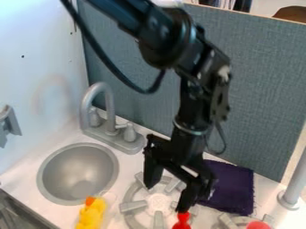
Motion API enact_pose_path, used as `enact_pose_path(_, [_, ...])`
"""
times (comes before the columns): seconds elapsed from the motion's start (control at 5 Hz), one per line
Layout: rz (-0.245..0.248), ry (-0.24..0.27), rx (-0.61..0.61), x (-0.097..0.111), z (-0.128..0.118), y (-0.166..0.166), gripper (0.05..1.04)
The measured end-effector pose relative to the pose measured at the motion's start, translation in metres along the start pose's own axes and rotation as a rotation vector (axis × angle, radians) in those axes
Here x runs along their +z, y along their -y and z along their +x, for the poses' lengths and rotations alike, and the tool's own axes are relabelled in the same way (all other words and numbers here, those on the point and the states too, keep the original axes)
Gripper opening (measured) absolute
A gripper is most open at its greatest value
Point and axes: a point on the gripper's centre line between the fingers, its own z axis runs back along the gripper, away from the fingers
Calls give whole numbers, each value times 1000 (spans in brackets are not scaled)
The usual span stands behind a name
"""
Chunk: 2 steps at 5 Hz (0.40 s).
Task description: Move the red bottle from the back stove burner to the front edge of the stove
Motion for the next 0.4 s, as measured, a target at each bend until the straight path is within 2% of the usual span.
enact_pose_path(0.2, [-74, 54, 50, 30, -20, -23, 1001])
enact_pose_path(0.4, [29, 2, 90, 25, -26, -46, 1001])
